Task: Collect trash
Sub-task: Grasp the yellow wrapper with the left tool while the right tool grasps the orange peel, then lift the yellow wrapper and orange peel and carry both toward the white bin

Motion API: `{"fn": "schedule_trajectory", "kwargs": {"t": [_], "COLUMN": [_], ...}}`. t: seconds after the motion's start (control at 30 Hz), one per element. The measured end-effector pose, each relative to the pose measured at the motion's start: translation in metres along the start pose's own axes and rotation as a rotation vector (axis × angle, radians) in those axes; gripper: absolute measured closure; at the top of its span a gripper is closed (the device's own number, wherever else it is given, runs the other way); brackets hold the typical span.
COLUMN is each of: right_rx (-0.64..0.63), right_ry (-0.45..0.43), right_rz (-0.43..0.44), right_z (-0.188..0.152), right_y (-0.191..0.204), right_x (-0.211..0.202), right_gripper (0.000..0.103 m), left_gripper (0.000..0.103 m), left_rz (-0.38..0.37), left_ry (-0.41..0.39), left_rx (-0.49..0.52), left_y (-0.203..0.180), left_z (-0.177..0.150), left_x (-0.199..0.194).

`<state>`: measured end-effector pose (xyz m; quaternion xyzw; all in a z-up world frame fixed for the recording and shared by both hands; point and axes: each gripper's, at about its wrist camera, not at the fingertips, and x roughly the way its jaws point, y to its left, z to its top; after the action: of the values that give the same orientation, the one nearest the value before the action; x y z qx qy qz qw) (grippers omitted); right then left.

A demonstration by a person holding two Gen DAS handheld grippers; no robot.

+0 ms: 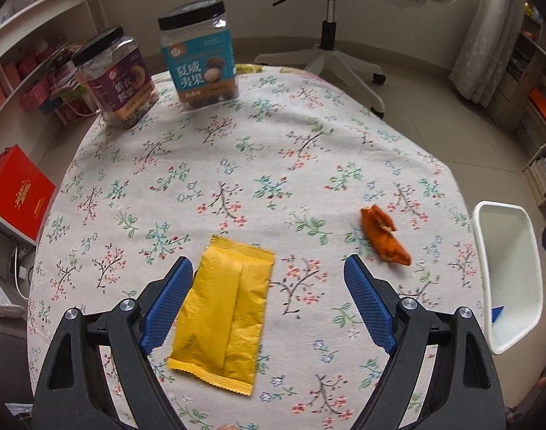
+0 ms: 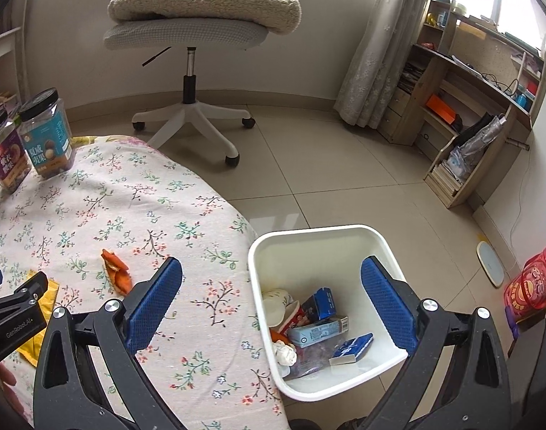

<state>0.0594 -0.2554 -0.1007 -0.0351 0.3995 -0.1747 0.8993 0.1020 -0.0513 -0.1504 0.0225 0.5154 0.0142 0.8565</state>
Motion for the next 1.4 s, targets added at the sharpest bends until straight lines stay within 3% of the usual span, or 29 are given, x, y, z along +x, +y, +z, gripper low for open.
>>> {"fn": "schedule_trajectory", "kwargs": {"t": [0.2, 0.37, 0.43, 0.5, 0.57, 0.7, 0.93, 1.0, 1.03, 1.1, 1.17, 1.27, 1.4], "right_rx": [-0.054, -0.126, -0.160, -0.193, -0.226, -0.248, -0.278, -0.262, -0.236, -0.184, -0.171, -0.134, -0.123], "right_ry": [0.036, 0.091, 0.118, 0.135, 0.158, 0.203, 0.271, 0.307, 0.321, 0.346, 0.349, 0.354, 0.295], "right_rz": [0.048, 0.078, 0.093, 0.103, 0.116, 0.152, 0.218, 0.257, 0.289, 0.349, 0.388, 0.463, 0.542], "right_z": [0.005, 0.005, 0.004, 0.002, -0.001, -0.005, -0.007, -0.009, -0.009, -0.004, 0.000, 0.000, 0.007], "right_y": [0.035, 0.067, 0.080, 0.093, 0.105, 0.124, 0.150, 0.154, 0.155, 0.157, 0.162, 0.169, 0.180], "right_x": [0.010, 0.026, 0.036, 0.044, 0.052, 0.070, 0.097, 0.104, 0.106, 0.106, 0.102, 0.092, 0.063], "right_gripper": [0.007, 0.007, 0.007, 0.007, 0.007, 0.007, 0.008, 0.017, 0.027, 0.047, 0.078, 0.081, 0.082], "left_gripper": [0.019, 0.019, 0.025, 0.042, 0.053, 0.082, 0.083, 0.083, 0.083, 0.083, 0.083, 0.083, 0.083], "left_rz": [-0.003, -0.077, -0.089, -0.098, -0.102, -0.111, -0.086, -0.084, -0.083, -0.087, -0.086, -0.079, -0.086], "left_ry": [0.174, 0.280, 0.261, 0.237, 0.229, 0.212, 0.108, 0.079, 0.065, 0.038, 0.012, -0.023, -0.055], "left_rx": [0.057, 0.073, 0.102, 0.128, 0.135, 0.081, -0.054, -0.086, -0.099, -0.128, -0.151, -0.183, -0.235], "left_y": [0.023, 0.035, 0.038, 0.041, 0.046, 0.070, 0.123, 0.135, 0.141, 0.150, 0.157, 0.168, 0.183], "left_z": [-0.015, -0.030, -0.033, -0.035, -0.037, -0.037, -0.022, -0.017, -0.013, -0.011, -0.003, -0.001, 0.002], "left_x": [0.040, 0.061, 0.059, 0.053, 0.050, 0.045, 0.016, 0.006, 0.002, -0.009, -0.013, -0.024, -0.032]}}
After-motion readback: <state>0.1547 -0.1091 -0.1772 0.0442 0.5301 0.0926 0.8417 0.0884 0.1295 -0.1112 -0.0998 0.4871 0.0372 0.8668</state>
